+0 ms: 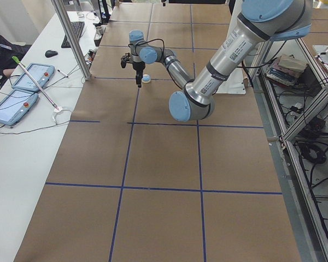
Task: Place and press bell with both arms
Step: 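Retract the left arm while the right arm reaches toward the bell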
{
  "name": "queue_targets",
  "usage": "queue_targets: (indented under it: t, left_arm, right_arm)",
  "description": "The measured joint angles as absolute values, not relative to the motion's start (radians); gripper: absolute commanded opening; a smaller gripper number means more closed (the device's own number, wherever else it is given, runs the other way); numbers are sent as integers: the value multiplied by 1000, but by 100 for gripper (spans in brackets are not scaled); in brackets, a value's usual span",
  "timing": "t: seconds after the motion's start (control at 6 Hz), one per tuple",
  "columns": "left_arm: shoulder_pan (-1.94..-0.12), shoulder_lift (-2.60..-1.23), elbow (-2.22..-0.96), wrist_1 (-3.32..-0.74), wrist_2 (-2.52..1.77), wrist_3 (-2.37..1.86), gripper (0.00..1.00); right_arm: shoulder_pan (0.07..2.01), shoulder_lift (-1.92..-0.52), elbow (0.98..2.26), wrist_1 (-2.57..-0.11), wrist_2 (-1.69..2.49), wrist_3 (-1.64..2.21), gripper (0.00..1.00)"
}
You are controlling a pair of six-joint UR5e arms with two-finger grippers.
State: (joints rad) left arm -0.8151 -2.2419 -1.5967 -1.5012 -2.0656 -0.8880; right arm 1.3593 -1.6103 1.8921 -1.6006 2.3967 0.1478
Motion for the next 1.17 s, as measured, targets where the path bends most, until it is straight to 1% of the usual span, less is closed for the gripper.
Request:
queue_targets:
  t: [0.33,0.5,0.67,0.83,1.0,1.17]
  left_arm:
    - [-953,-1950,-1819,-1507,-2183,-697,100]
    - [-1014,-1820,-1892,-1509,-2205,-616,100]
    - [-1093,-1719,-1922,-1507,-2214,-490,100]
    - [-1194,-1655,-1913,-1488,-2234,-340,100]
    - [-1297,-1621,-1872,-1461,-2259,-197,100]
    - [-1403,-1604,-1802,-1449,-2273,-60,100]
  right_arm:
    - [1178,-1436,1910,-1599,2371,488,100]
    - [1072,-1333,1915,-1600,2316,676,100]
    - [959,-1237,1915,-1603,2242,840,100]
    - [852,-1134,1888,-1608,2165,973,100]
    - [769,-1030,1833,-1610,2099,1075,100]
    - [699,-933,1760,-1610,2043,1148,100]
